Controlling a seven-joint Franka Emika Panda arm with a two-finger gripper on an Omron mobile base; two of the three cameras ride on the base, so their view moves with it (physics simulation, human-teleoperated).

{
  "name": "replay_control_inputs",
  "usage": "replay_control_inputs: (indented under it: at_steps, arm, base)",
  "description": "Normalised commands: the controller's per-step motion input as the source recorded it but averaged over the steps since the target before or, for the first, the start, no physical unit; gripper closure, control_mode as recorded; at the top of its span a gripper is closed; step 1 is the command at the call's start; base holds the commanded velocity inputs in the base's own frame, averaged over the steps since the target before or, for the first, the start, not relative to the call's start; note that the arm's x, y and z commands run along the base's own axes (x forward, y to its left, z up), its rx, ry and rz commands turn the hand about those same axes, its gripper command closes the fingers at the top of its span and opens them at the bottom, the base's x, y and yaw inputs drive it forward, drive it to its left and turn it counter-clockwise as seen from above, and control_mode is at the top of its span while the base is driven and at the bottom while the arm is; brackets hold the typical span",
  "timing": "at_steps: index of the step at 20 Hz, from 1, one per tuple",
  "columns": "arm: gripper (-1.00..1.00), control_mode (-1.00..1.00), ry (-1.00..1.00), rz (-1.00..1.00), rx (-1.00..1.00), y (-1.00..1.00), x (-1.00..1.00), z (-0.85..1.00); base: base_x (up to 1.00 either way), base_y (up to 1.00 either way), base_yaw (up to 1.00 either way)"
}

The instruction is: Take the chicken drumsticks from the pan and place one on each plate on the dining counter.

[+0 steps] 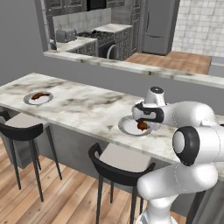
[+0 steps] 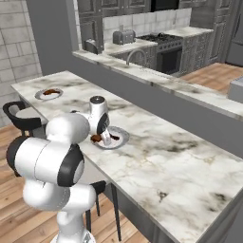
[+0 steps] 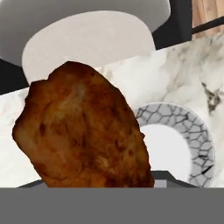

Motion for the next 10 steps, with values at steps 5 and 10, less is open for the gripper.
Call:
replay_control_inputs:
  at_steps: [5,10]
  arm:
    - [1.00,-1.00,0.00,0.00,-0.03,0.00,0.79,-0.40]
    - [1.00,-1.00,-0.01,0.00,-0.03,0.00,0.42,-0.63]
  base:
    - [0.00,0.00,0.00]
    - [0.00,0.00,0.00]
